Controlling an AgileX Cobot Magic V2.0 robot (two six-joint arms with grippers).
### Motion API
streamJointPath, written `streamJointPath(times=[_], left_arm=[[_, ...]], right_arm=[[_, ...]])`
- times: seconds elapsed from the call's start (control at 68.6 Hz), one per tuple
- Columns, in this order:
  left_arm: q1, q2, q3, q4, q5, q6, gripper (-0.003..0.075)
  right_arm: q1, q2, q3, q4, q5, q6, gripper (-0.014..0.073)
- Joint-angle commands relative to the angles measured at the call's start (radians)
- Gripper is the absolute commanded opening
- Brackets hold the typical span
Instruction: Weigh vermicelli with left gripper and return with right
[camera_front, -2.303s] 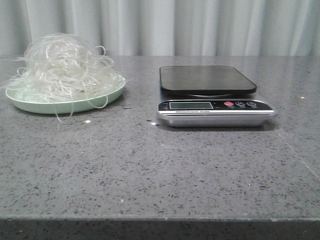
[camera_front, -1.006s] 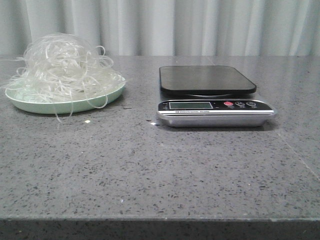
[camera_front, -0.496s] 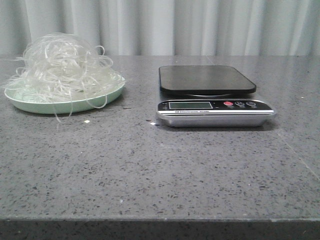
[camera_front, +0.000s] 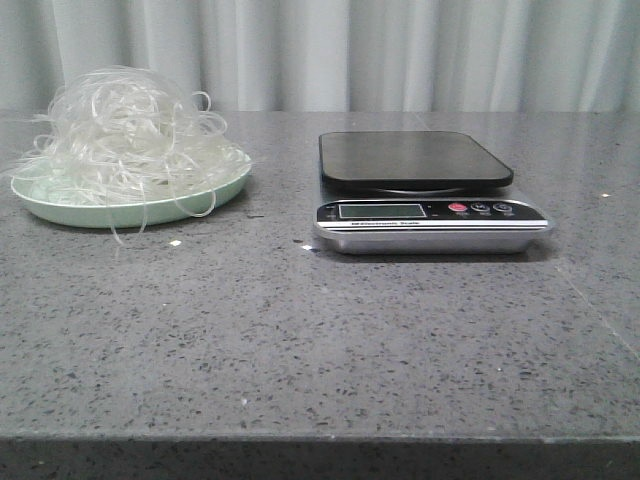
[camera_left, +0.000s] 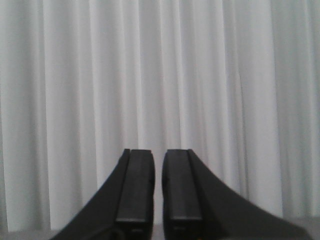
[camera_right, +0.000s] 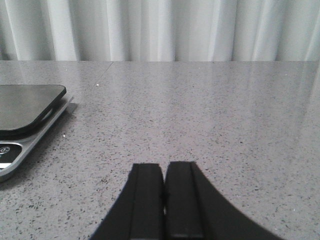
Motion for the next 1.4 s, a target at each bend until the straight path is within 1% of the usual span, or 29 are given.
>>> streamJointPath(times=[0.0,0.015,0.029,0.058,0.073,0.087,0.102,0.117,0.131,0.146,0.175,0.306,0.423,0.612,0.67,0.802,0.918,1.035,1.151,1.268,1.385], left_arm=[[-0.01,0.122,-0.083,0.0,0.031,-0.001,0.0302],[-0.012,0.122,-0.085,0.0,0.031,-0.001,0.0302],[-0.016,0.149,-0.09,0.0,0.038,-0.001,0.0337],[-0.025,0.176,-0.095,0.0,0.043,-0.001,0.0369],[-0.025,0.176,-0.095,0.0,0.043,-0.001,0.0369],[-0.032,0.209,-0.097,0.0,0.048,-0.001,0.0405],[-0.033,0.209,-0.1,0.0,0.048,-0.001,0.0405],[-0.039,0.236,-0.102,0.0,0.055,-0.001,0.043],[-0.039,0.236,-0.102,0.0,0.055,-0.001,0.043],[-0.048,0.263,-0.106,-0.002,0.068,-0.001,0.0449],[-0.055,0.289,-0.11,-0.005,0.079,-0.001,0.0465],[-0.09,0.407,-0.136,-0.015,0.154,-0.001,0.0496],[-0.141,0.529,-0.188,-0.036,0.239,-0.001,0.0522],[-0.228,0.75,-0.323,-0.038,0.382,0.004,0.0631],[-0.255,0.814,-0.376,-0.046,0.418,0.035,0.0654],[-0.289,0.937,-0.471,-0.11,0.484,0.111,0.0662],[-0.293,1.048,-0.567,-0.147,0.545,0.165,0.0662],[-0.293,1.138,-0.638,-0.147,0.585,0.164,0.0662],[-0.293,1.221,-0.693,-0.147,0.598,0.164,0.0662],[-0.293,1.289,-0.718,-0.187,0.6,0.164,0.0662],[-0.293,1.342,-0.722,-0.194,0.598,0.164,0.0662]], right_arm=[[-0.004,-0.017,-0.009,0.002,-0.084,-0.003,0.0151],[-0.004,-0.017,-0.009,0.002,-0.084,-0.003,0.0151],[-0.004,-0.017,-0.009,0.002,-0.084,-0.003,0.0151],[-0.004,-0.017,-0.009,0.002,-0.084,-0.003,0.0151],[-0.004,-0.017,-0.009,0.002,-0.084,-0.003,0.0151],[-0.004,-0.017,-0.009,0.002,-0.084,-0.003,0.0151],[-0.004,-0.017,-0.009,0.002,-0.084,-0.003,0.0151],[-0.004,-0.017,-0.009,0.002,-0.084,-0.003,0.0151],[-0.004,-0.017,-0.009,0.002,-0.084,-0.003,0.0151],[-0.004,-0.017,-0.009,0.002,-0.084,-0.003,0.0151],[-0.004,-0.017,-0.009,0.002,-0.084,-0.003,0.0151],[-0.004,-0.017,-0.009,0.002,-0.084,-0.003,0.0151],[-0.004,-0.017,-0.009,0.002,-0.084,-0.003,0.0151],[-0.004,-0.017,-0.009,0.007,-0.084,-0.003,0.0151],[-0.004,-0.017,-0.009,0.013,-0.084,-0.003,0.0151],[-0.004,-0.017,-0.009,0.017,-0.084,-0.003,0.0151],[-0.004,-0.017,-0.009,0.017,-0.084,-0.003,0.0151],[-0.004,-0.017,-0.009,0.017,-0.084,-0.003,0.0151],[-0.004,-0.017,-0.009,0.017,-0.084,-0.003,0.0151],[-0.004,-0.017,-0.009,0.017,-0.084,-0.003,0.0151],[-0.004,-0.017,-0.009,0.017,-0.084,-0.003,0.0151]])
